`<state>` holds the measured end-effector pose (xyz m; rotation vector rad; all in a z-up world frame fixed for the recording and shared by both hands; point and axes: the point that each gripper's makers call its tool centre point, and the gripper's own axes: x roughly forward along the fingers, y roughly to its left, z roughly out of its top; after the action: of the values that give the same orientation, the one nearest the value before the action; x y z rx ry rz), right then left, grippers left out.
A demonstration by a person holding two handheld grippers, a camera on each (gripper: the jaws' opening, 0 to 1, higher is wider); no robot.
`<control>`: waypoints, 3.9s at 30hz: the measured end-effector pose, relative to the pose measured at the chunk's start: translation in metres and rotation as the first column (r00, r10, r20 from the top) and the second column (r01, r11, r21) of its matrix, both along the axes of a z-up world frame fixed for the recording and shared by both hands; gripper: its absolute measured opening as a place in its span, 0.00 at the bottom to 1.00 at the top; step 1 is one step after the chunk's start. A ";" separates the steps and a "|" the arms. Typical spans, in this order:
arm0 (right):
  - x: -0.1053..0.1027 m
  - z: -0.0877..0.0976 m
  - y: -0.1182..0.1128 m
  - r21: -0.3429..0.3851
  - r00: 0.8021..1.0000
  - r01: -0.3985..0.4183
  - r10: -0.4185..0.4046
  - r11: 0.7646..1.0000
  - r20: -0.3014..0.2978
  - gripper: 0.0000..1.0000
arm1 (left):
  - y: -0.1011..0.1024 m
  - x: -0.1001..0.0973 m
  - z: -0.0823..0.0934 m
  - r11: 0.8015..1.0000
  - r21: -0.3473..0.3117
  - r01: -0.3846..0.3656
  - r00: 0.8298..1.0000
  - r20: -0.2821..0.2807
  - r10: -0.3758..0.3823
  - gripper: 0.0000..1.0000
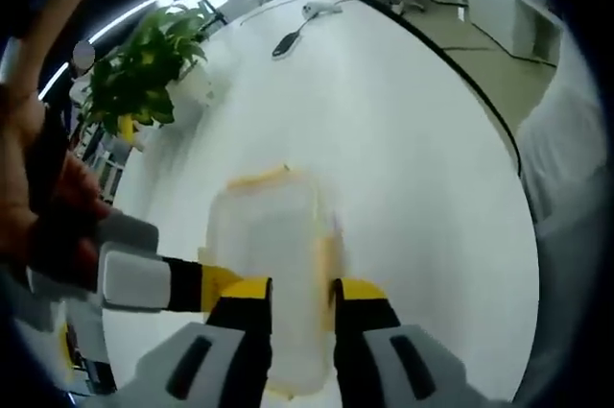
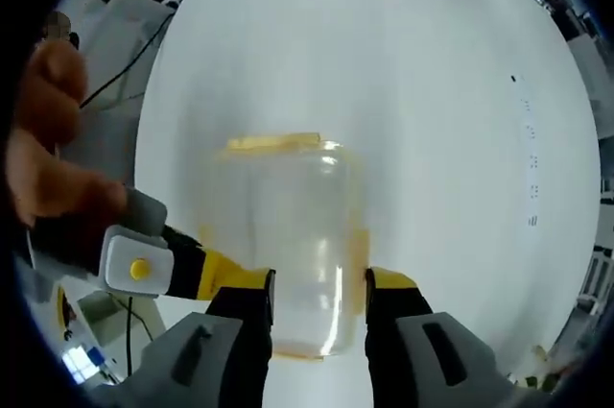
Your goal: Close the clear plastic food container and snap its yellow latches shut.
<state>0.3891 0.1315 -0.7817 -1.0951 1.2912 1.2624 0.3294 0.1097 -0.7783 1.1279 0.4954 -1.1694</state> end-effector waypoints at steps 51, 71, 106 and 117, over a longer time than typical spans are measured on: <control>-0.001 -0.003 0.000 0.039 0.997 -0.014 0.017 0.999 -0.073 0.31 | -0.003 0.003 -0.002 0.996 -0.055 0.066 0.998 0.002 -0.066 0.26; 0.000 -0.002 0.006 0.099 0.995 -0.082 0.087 0.992 -0.054 0.31 | -0.003 0.002 -0.006 0.995 -0.012 0.096 0.993 0.074 -0.094 0.30; 0.002 -0.013 0.001 0.132 0.964 0.006 0.030 0.991 -0.265 0.27 | -0.006 0.003 -0.011 0.997 -0.049 0.055 0.981 0.187 -0.045 0.29; -0.004 -0.010 0.002 0.081 0.963 -0.013 0.035 0.997 -0.265 0.31 | -0.006 0.003 -0.010 0.996 -0.072 0.060 0.978 0.206 -0.044 0.29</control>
<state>0.3848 0.1338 -0.7920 -0.9092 1.4169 1.5056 0.3327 0.1040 -0.7884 1.1842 0.2618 -1.0937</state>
